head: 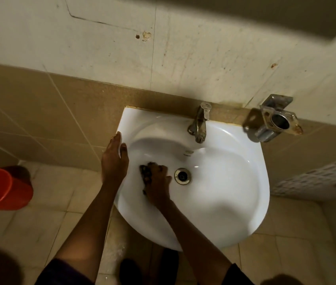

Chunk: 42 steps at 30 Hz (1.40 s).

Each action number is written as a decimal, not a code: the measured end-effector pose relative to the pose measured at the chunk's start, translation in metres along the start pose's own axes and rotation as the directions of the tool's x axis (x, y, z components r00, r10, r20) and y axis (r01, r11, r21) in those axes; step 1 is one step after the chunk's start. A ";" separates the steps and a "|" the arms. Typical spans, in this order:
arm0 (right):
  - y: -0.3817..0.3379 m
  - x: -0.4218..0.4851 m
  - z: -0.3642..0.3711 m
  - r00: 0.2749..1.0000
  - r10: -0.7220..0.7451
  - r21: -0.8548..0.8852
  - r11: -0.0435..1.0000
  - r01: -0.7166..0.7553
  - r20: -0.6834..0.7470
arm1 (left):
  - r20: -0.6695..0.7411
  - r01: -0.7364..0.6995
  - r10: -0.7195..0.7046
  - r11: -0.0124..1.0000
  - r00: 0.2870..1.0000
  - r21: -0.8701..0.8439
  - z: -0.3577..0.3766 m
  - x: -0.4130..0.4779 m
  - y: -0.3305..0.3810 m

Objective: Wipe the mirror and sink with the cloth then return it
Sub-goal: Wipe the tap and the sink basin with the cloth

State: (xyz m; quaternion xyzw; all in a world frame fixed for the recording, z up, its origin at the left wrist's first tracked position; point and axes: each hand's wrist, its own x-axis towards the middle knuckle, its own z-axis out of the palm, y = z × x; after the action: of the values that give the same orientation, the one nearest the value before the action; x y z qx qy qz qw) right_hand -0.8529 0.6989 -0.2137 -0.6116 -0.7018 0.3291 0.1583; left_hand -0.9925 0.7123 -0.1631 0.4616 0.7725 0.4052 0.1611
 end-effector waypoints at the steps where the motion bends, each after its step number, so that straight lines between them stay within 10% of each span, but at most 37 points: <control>1: -0.006 -0.013 0.003 0.988 -0.139 0.023 0.990 0.138 0.068 | 0.003 -0.003 0.003 1.000 1.000 -0.011 0.000 0.000 0.000; 5: 0.037 -0.022 -0.028 0.882 -0.392 -0.037 0.909 0.415 0.262 | -0.001 -0.001 0.001 1.000 1.000 -0.014 0.000 -0.001 -0.001; 10: 0.076 0.002 -0.042 0.991 0.124 -0.208 0.972 -0.111 0.053 | -0.003 0.006 -0.007 1.000 1.000 -0.012 0.002 0.000 0.000; 18: -0.004 -0.083 -0.042 0.859 -0.422 0.151 0.906 0.395 0.289 | 0.015 -0.021 0.020 1.000 1.000 0.013 0.004 0.001 -0.005; 22: 0.084 -0.083 -0.106 0.833 -0.339 -0.210 0.862 0.461 0.438 | 0.010 -0.026 0.026 1.000 1.000 0.011 0.004 0.000 -0.006; 26: 0.151 -0.035 -0.159 0.992 -0.043 -0.748 0.653 0.117 0.118 | 0.010 -0.023 0.023 1.000 1.000 0.006 0.004 0.000 -0.005; 31: 0.128 -0.021 -0.136 0.990 0.122 -0.670 0.730 -0.136 -0.068 | 0.007 -0.028 0.028 0.999 1.000 0.022 0.005 0.000 -0.003; 36: 0.047 -0.052 -0.071 0.919 0.109 -0.405 0.913 0.058 0.378 | 0.013 -0.043 0.042 0.999 0.999 0.032 0.006 0.000 -0.005; 42: 0.044 -0.102 -0.129 0.745 -0.097 -0.337 0.848 0.409 0.660 | 0.077 -0.064 0.059 0.996 0.995 0.061 -0.003 0.000 -0.006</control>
State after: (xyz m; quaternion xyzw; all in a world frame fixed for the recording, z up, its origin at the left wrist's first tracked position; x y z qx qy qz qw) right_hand -0.7191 0.6368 -0.1295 -0.3836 -0.8498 0.3095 -0.1866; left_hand -0.9977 0.7097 -0.1661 0.5050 0.7637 0.3677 0.1630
